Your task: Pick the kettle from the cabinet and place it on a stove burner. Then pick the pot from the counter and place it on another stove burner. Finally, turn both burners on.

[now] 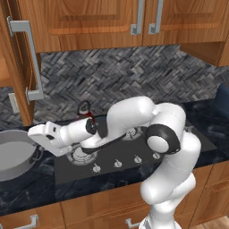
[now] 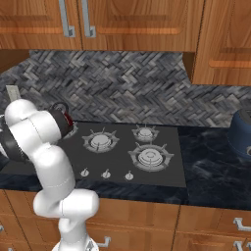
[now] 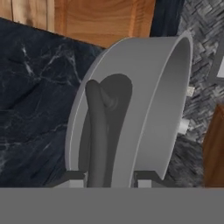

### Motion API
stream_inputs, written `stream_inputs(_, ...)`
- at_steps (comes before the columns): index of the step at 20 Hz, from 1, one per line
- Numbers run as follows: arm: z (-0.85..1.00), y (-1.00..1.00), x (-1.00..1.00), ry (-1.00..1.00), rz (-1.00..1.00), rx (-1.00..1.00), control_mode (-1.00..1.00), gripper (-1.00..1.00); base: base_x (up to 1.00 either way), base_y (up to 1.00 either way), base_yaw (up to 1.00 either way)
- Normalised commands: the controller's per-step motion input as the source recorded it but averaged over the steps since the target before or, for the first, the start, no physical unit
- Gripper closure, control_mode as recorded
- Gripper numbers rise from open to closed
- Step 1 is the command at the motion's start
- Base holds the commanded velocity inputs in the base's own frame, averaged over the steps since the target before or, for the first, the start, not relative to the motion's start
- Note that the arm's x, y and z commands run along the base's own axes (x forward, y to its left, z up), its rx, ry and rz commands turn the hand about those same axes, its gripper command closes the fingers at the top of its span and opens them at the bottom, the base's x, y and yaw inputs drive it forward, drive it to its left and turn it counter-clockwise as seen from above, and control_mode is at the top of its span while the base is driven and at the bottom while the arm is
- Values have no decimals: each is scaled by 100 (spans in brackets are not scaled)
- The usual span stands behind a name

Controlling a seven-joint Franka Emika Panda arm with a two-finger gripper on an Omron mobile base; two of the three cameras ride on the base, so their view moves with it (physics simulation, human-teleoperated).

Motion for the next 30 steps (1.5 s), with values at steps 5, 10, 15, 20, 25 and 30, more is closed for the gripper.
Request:
stream_inputs(5, 47, -24, -8, 6, -3, 0, -100, 100, 0, 0, 0)
stream_inputs(10, 50, -33, -16, 0, -3, 0, -100, 100, 0, 0, 0)
stream_inputs(15, 50, -33, -24, 0, -3, 0, -100, 100, 0, 0, 0)
stream_inputs(20, 28, -39, -21, 0, -4, 0, -100, 100, 0, 0, 0)
stream_inputs(25, 11, -47, -12, 0, -4, 0, -100, 100, 0, 0, 0)
stream_inputs(30, 15, -50, -1, 2, -3, 0, -100, 100, 0, 0, 0)
